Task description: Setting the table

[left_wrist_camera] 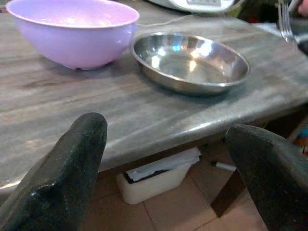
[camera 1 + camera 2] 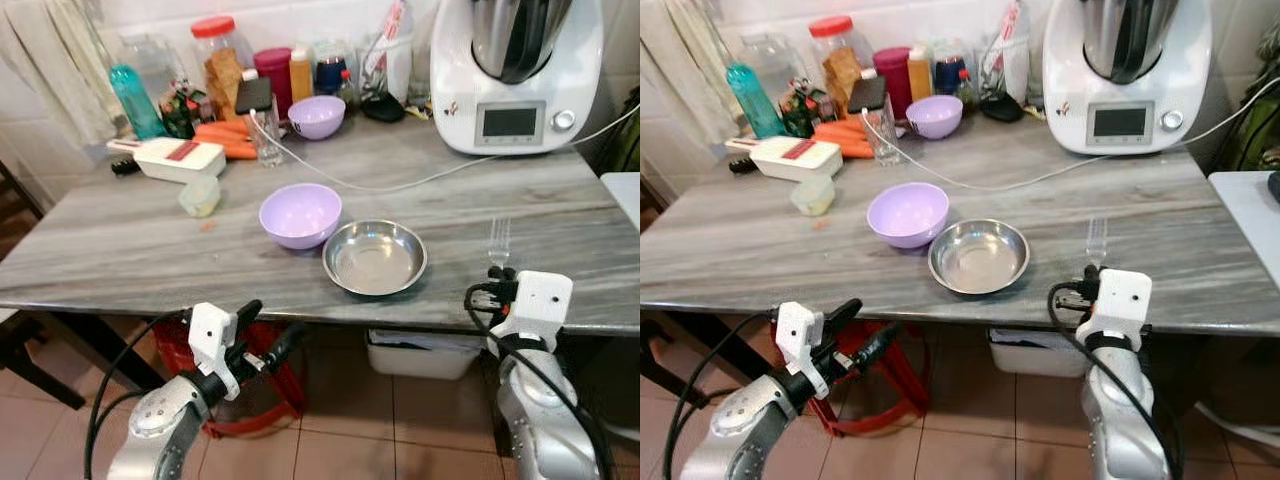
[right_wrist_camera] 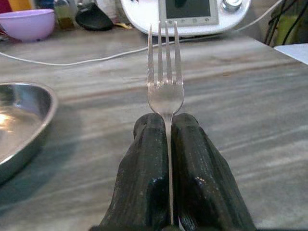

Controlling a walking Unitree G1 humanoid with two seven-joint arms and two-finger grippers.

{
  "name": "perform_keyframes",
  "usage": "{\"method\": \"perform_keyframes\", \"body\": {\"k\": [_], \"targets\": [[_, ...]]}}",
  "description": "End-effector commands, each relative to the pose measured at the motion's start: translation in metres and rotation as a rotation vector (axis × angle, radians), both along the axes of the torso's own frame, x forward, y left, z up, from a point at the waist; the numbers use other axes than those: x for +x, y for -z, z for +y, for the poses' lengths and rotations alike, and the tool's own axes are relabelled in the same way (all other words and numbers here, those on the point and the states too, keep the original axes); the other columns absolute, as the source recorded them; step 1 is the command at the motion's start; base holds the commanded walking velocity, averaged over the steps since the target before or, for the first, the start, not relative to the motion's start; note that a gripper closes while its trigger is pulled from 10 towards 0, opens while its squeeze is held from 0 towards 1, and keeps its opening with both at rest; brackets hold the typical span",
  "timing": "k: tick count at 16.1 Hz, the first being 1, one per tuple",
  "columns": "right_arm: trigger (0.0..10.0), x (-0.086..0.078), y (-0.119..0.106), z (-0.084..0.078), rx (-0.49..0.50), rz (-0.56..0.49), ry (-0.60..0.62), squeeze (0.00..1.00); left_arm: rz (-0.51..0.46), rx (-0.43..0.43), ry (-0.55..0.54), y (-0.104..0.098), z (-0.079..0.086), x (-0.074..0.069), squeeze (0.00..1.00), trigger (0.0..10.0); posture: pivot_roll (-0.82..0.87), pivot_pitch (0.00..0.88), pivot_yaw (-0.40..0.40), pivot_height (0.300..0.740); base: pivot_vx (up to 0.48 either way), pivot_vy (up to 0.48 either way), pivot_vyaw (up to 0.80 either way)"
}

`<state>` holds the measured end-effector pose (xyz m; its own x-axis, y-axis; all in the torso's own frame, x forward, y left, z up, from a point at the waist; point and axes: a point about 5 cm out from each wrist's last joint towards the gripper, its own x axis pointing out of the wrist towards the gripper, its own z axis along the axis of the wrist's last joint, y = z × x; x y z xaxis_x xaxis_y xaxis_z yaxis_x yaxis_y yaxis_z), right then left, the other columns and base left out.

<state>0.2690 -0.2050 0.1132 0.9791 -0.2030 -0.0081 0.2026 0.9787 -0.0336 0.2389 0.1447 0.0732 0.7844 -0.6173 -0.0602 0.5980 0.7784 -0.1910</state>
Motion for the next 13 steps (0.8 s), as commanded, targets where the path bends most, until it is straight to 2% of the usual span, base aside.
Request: {"method": "perform_keyframes", "body": {"k": [1,2,4,8,13], "targets": [[10.0,0.006,-0.006,0.003,0.018,-0.015,-0.015,0.00,-0.004,0.016,-0.017,-0.002,0.007,0.000,0.00,10.0,-0.08,0.074,0.125,0.740,0.000,0.000,0.00],[10.0,0.007,-0.006,0.003,0.026,-0.012,-0.015,0.00,-0.001,0.013,-0.021,-0.002,0.008,0.000,0.00,10.0,-0.08,0.074,0.125,0.740,0.000,0.000,0.00],[10.0,0.021,-0.006,0.004,0.096,0.018,-0.023,0.00,0.006,0.005,0.008,-0.003,0.005,-0.005,0.00,10.0,-0.06,0.092,0.125,0.740,0.000,0.000,0.00],[10.0,0.044,-0.004,0.007,0.109,0.077,-0.073,0.00,0.009,-0.029,0.063,-0.007,-0.001,-0.011,0.00,10.0,-0.05,0.104,0.122,0.740,0.000,0.000,0.00],[10.0,0.062,0.001,0.006,0.110,0.112,-0.092,0.00,0.007,-0.014,0.117,-0.008,-0.009,-0.015,0.00,10.0,-0.04,0.099,0.124,0.740,0.000,0.000,0.00]]}}
